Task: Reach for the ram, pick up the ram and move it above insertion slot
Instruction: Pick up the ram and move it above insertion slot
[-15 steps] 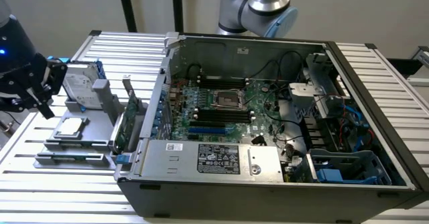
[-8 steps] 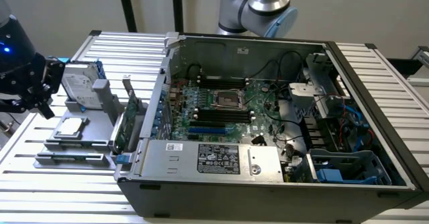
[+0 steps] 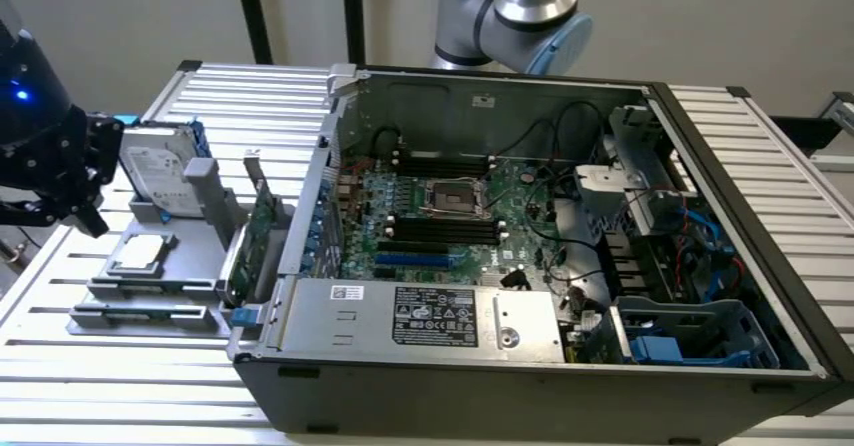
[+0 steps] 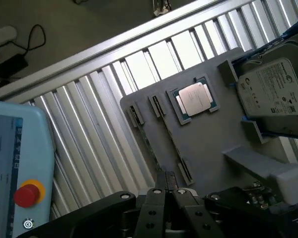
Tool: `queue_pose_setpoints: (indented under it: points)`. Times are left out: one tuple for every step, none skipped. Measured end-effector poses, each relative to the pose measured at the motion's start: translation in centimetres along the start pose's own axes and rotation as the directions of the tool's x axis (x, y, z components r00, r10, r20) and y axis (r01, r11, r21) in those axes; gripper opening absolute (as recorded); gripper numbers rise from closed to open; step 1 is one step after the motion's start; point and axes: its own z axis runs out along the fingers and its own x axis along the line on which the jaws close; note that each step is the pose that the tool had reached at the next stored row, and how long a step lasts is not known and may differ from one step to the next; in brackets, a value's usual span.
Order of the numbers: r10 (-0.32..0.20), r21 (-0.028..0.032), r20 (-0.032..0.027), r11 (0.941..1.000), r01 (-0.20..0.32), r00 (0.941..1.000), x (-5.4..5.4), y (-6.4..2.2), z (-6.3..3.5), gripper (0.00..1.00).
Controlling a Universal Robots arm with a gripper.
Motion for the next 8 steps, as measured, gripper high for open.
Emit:
queue_pose_setpoints:
  points:
    - [-0.018,0.0002,-0.0005,0.9998,0.018,0.9998,0.00,0.00,0.00,0.11]
    - [-0.036,0.0003,-0.0012,0.9994,0.036,0.9994,0.00,0.00,0.00,0.11]
    - [-0.054,0.0004,-0.0018,0.9985,0.054,0.9985,0.00,0.00,0.00,0.11]
    - [-0.073,0.0006,-0.0024,0.9973,0.073,0.9973,0.00,0.00,0.00,0.11]
    - [-0.091,0.0008,-0.0029,0.9958,0.091,0.9958,0.00,0.00,0.00,0.11]
    - [-0.109,0.0011,-0.0036,0.9940,0.109,0.9940,0.00,0.00,0.00,0.11]
    - [-0.127,0.0016,-0.0040,0.9919,0.127,0.9919,0.00,0.00,0.00,0.11]
    - [-0.145,0.0022,-0.0045,0.9895,0.145,0.9895,0.00,0.00,0.00,0.11]
